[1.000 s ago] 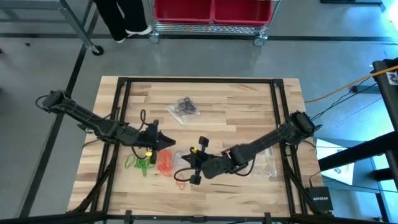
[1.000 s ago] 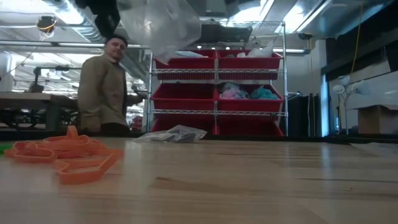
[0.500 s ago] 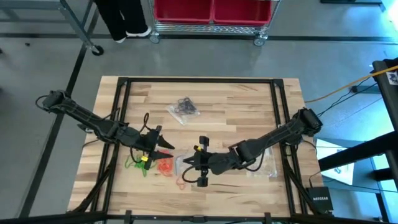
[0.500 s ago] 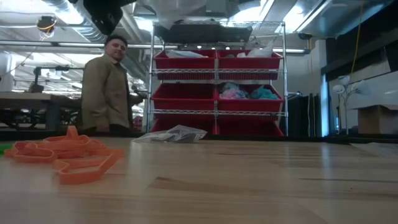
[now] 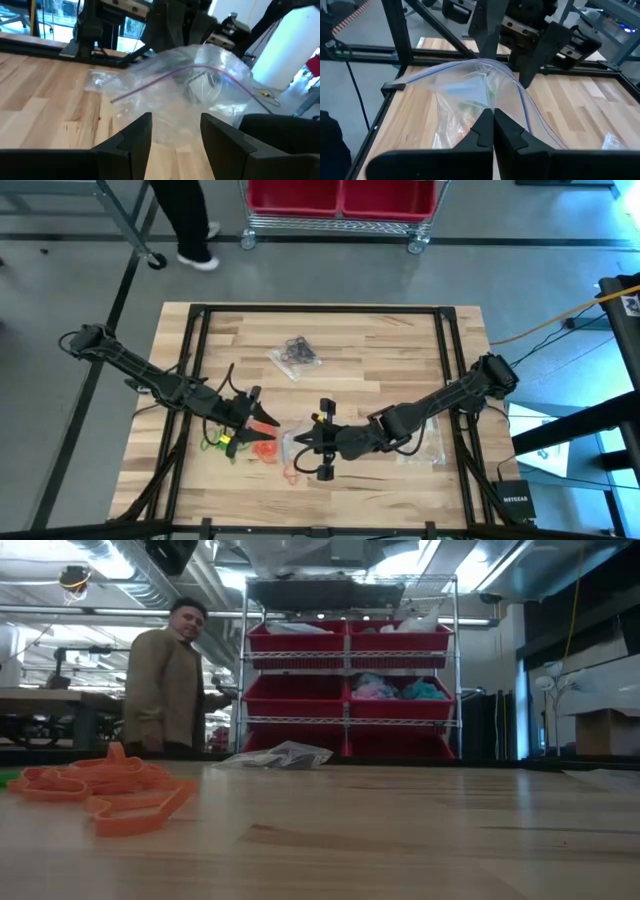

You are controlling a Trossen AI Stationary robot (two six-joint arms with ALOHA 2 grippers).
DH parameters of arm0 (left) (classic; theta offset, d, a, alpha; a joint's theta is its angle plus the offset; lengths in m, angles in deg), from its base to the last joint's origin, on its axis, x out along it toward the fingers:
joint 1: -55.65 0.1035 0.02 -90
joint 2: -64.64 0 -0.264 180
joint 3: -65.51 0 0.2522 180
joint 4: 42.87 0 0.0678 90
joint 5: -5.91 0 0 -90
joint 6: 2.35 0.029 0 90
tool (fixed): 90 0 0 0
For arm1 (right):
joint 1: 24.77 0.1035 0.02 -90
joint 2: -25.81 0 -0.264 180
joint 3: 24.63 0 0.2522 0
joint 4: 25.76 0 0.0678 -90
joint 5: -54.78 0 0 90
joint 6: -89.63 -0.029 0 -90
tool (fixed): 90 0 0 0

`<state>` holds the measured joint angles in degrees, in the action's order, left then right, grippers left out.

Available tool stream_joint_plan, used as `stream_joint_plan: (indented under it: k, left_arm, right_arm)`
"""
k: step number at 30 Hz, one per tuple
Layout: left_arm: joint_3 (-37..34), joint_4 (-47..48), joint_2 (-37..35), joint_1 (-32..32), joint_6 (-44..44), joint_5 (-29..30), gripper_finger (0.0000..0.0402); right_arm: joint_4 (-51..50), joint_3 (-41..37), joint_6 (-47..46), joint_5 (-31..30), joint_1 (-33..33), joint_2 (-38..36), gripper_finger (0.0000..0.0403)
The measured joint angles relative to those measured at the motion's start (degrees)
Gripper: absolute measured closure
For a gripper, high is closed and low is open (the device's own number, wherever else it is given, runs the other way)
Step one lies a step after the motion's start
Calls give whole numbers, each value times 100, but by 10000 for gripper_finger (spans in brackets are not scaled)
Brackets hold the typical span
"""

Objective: Sort rubber bands
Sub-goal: Open the transparent zip bag

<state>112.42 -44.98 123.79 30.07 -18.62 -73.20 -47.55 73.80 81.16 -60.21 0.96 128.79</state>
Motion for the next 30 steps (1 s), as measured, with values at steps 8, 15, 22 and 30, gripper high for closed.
stream_joint_plan:
  k: [8,15,22,30]
  left_arm:
    - [0,-139,33,-34,-9,19,240]
    - [2,-340,31,-101,-4,22,240]
    - [2,-345,78,-50,-22,210,240]
    - [40,-771,454,-24,202,315,240]
  right_arm:
    - [121,7,-2,-31,-39,2,403]
    - [57,7,0,-25,-76,9,403]
    - [59,7,0,-37,-76,13,403]
    - [165,7,-28,67,-191,106,403]
